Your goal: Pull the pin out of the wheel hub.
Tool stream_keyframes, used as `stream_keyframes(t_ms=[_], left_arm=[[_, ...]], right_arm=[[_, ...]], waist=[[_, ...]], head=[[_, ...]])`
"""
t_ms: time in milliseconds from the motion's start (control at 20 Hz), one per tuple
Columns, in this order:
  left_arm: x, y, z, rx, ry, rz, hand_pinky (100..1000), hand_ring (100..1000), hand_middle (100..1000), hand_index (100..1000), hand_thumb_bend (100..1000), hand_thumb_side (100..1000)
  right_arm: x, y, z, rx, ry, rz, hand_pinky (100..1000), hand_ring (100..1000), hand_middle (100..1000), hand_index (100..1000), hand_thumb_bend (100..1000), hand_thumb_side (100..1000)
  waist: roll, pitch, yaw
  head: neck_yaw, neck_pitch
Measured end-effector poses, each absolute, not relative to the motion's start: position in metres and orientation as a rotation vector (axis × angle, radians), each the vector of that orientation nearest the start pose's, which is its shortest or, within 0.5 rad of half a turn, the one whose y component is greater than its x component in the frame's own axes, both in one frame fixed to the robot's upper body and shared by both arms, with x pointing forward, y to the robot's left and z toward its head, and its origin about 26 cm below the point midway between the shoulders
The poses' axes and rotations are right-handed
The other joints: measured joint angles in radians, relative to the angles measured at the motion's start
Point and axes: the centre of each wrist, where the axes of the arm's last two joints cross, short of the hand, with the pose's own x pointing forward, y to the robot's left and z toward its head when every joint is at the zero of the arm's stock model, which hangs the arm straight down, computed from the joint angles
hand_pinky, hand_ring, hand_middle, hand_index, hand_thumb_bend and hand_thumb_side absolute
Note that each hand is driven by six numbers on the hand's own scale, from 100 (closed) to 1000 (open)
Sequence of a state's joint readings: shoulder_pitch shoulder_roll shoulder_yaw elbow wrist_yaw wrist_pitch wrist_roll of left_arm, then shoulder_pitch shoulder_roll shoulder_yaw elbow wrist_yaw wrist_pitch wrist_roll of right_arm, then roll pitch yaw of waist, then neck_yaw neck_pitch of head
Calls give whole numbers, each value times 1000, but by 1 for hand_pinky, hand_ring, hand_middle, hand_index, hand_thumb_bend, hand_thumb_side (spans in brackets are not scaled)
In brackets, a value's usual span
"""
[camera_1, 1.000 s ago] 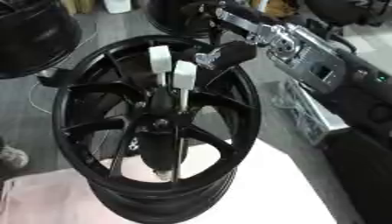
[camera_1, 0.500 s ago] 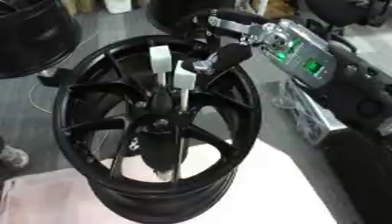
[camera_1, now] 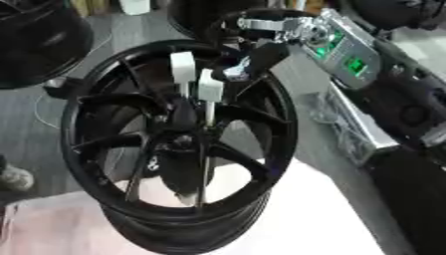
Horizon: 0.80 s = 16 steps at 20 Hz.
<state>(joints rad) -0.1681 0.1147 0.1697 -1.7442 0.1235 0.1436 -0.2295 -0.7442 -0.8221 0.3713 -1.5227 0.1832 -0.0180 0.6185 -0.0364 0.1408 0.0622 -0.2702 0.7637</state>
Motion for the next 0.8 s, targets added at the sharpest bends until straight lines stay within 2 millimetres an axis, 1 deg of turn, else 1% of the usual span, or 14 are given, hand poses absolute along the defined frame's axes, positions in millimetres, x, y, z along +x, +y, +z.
stream_keyframes(t_ms=[200,800], left_arm=[[309,292,89,-107,-1773,-117,609,620,669,779,505,865],[309,292,89,-109,-1770,-119,610,620,670,779,504,866]], right_arm=[[389,-295,263,-366,-1432,1658,391,364,764,935,396,548],[390,-289,262,-309,-1369,1716,380,359,760,931,396,547]], waist=[[-1,0,0],[-3,0,0]], head=[[2,0],[2,0]])
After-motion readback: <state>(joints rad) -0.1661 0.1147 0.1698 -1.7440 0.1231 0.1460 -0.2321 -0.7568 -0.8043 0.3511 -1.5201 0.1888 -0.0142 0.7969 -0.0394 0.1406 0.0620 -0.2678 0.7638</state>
